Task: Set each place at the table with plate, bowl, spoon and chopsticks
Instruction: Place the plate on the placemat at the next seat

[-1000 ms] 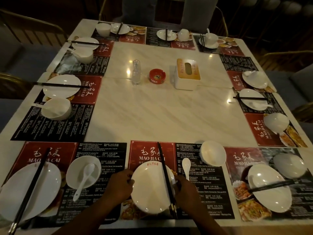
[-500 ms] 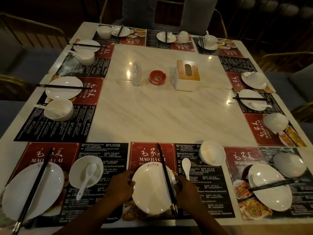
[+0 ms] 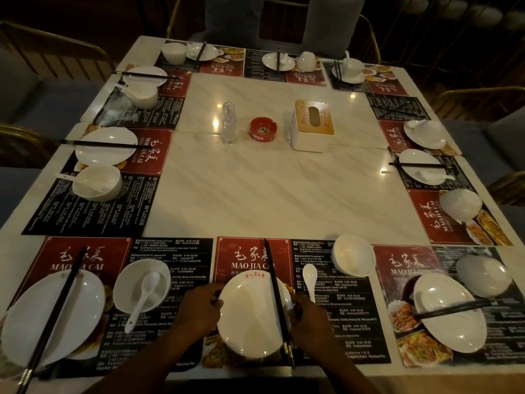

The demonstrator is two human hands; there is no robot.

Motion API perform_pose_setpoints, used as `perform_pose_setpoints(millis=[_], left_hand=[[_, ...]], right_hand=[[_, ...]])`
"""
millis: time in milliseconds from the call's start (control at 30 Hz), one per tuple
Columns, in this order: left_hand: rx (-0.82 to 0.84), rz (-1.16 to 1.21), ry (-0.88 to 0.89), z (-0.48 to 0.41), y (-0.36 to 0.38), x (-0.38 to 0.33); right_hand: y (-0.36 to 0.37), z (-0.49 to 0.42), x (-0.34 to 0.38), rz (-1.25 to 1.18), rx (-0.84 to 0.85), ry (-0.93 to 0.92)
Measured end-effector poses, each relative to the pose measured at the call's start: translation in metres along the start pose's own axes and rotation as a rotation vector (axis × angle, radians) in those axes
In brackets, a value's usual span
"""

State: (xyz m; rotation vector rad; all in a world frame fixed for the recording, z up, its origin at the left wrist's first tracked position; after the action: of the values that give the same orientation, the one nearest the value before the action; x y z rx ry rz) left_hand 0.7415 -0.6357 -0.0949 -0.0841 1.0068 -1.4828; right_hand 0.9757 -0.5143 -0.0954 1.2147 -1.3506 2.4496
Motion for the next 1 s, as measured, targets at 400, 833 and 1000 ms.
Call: perform_pose_setpoints(millis=[400, 833, 1000], left_hand=[[0.035, 0.06, 0.012, -0.001, 0.003, -0.002], [-0.116, -0.006, 0.101, 0.002, -0.006, -0.018], [-0.118, -0.022, 0.123, 0.001, -0.002, -0.027]], right_hand=[[0.0, 0.003, 0.001, 0.035, -0.005, 0.01], [-0.008, -0.006, 0.028, 0.2, -0.071, -0.087], [0.0, -0.009, 0.035, 0.286, -0.004, -0.055]])
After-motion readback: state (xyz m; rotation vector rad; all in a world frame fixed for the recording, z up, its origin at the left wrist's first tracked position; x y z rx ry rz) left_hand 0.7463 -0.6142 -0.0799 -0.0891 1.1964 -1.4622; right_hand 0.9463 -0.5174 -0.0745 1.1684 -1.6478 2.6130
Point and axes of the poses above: each hand's wrist, its own z-axis away from the middle knuckle, its own y-axis out of the palm, x = y × z, the point moved 4 cm from there along -z, towards the middle knuckle, and after that the axes turned 14 degrees about -y, right-handed, at the moved point
